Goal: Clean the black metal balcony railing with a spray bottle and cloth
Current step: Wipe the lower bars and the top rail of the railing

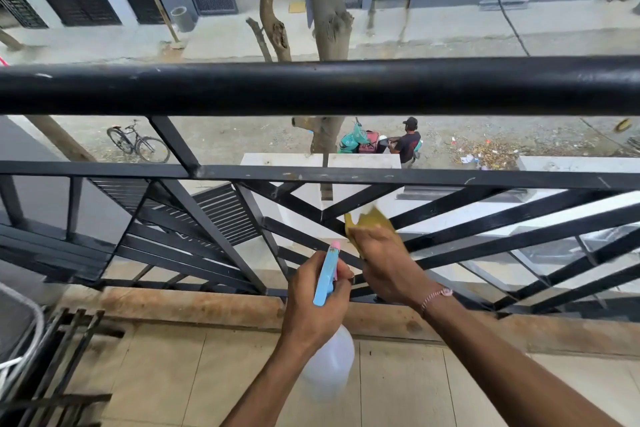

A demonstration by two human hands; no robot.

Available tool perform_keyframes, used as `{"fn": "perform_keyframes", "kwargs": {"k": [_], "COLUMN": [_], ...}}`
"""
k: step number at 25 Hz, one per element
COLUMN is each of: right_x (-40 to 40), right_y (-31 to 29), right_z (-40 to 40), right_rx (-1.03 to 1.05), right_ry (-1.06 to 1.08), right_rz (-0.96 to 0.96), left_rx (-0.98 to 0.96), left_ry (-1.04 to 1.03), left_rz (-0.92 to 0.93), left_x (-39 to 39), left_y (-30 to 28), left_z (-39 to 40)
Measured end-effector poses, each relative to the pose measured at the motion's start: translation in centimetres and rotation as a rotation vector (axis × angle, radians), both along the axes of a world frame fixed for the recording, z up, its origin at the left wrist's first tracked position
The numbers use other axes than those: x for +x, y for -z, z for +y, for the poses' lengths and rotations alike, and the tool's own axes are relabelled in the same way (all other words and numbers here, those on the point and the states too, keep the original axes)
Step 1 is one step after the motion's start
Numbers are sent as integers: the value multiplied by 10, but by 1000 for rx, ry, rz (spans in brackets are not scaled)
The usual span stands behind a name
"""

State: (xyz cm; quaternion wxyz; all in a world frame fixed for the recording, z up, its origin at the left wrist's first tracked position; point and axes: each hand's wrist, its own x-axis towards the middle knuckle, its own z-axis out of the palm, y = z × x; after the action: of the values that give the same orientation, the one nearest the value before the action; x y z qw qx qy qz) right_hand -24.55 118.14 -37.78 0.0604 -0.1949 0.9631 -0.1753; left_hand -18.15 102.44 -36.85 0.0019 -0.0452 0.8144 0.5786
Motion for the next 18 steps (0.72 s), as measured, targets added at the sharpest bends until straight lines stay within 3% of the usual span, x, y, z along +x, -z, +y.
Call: {"fn": "perform_keyframes", "kwargs": {"k": [3, 6, 8, 10, 14, 18], "right_x": [31, 65, 78, 86, 89, 83], "right_y": [-20, -55, -83, -115, -166, -197], "right_z": [-1, -8, -11, -15, -29, -45], "right_rx": [-651, -1064, -1281, -1391, -1297, -1363], "right_ry": [309, 664, 745, 748, 735, 730], "right_rz": [-332, -513, -630, -682, -545, -513], "left_rx": [9, 24, 59, 76, 48, 83], "left_ry": [-57, -152, -213, -245, -306, -299], "left_rz": [-38, -50, -30, -7, -38, -116], "left_x": [7, 13, 15, 12, 8, 6], "left_y": [-17, -45, -68, -86, -121, -150], "left_z": [-11, -24, -33, -44, -61, -71]}}
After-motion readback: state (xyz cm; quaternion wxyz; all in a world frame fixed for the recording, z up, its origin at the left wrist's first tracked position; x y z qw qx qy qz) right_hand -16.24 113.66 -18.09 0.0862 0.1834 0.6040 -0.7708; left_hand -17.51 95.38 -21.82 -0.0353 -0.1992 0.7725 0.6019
